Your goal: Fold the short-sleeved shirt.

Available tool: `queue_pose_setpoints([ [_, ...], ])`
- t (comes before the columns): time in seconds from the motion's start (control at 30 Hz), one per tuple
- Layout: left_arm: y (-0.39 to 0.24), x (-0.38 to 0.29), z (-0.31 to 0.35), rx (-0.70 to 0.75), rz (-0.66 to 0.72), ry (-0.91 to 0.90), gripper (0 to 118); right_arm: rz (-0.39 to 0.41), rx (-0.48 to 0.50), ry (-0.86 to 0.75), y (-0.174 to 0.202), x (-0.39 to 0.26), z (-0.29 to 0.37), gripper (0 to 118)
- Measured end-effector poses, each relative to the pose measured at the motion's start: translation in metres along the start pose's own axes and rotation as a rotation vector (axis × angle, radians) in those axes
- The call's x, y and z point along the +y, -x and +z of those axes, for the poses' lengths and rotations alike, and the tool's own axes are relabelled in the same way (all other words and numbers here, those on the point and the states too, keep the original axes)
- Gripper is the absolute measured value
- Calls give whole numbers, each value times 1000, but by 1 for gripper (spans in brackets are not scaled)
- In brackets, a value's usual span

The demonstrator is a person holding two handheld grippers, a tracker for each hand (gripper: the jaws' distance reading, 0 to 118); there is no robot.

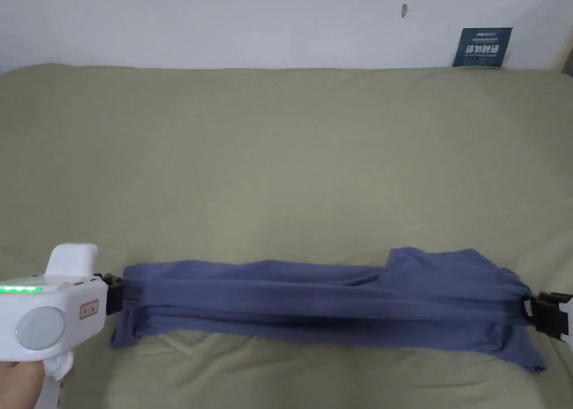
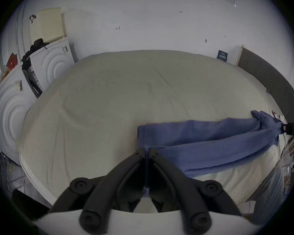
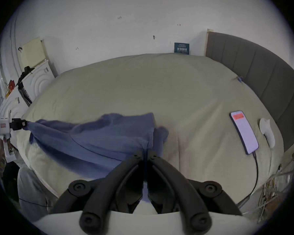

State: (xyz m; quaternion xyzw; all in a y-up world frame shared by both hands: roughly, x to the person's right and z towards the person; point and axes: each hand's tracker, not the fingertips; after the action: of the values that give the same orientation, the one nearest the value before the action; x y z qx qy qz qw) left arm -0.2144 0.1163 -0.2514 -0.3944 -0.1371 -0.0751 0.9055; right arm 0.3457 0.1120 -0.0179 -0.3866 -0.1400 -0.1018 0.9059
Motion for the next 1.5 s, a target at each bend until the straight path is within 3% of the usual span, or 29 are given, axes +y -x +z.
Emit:
queue_pose_setpoints([
  [0.2, 1, -9, -8, -3, 44, 34, 3, -27, -8, 38, -1, -19, -13, 3],
  [0.23, 2, -10, -7, -7, 53, 37, 5, -28, -7, 40, -2, -19, -13, 3],
  [0.27, 2, -10, -5, -12, 60, 30, 17, -29, -5, 39, -1, -18, -12, 9],
  [0.3, 2, -9, -3, -13, 61, 29, 46, -32, -13, 38, 1, -16, -10, 28],
  [0.33, 0, -8, 1, -7, 50, 29, 97, -28, -31, 40, 3, -14, -8, 75],
  [0.37, -1, -7, 4, 0, 37, 25, 118, -12, -56, 36, 6, -12, -5, 110],
  [0.4, -3, -6, 10, 18, 14, -16, 118, -4, -75, 16, 9, -11, -4, 116],
  [0.43, -5, -4, 17, 49, 3, -62, 117, -3, -33, -67, 13, -9, 6, 109],
  [0.5, -14, 3, 32, 72, 11, -107, 113, -26, -49, -53, 14, 1, 4, 109],
  [0.57, -19, 10, 42, 68, 55, -156, 91, -27, -30, -130, 27, 8, 9, 106],
  [0.6, -22, 13, 48, 64, 73, -190, 71, -7, -32, -157, 40, 12, 12, 100],
  [0.63, -27, 16, 53, 65, 66, -216, 32, 12, -36, -195, 57, 14, 15, 78],
  [0.67, -33, 18, 57, 73, 53, -254, 2, 40, -49, -244, 69, 17, 18, 52],
  [0.7, -39, 19, 62, 84, 43, -294, 0, 50, -66, -298, 81, 18, 21, 19],
  [0.73, -43, 17, 64, 89, 48, -333, 0, 69, -76, -336, 91, 19, 23, 1],
  [0.8, -50, 18, 72, 93, 38, -399, 0, 22, -124, -445, 115, 17, 28, 0],
  [0.97, -56, 15, 80, 98, 35, -492, 0, 53, -147, -505, 151, 13, 33, 0],
  [1.23, -31, 13, 61, 79, 54, -466, 0, 111, -155, -552, 190, 10, 28, 0],
  [1.5, 51, 36, 4, -283, 328, -7, 0, 136, -132, -564, 212, 7, 20, 0],
])
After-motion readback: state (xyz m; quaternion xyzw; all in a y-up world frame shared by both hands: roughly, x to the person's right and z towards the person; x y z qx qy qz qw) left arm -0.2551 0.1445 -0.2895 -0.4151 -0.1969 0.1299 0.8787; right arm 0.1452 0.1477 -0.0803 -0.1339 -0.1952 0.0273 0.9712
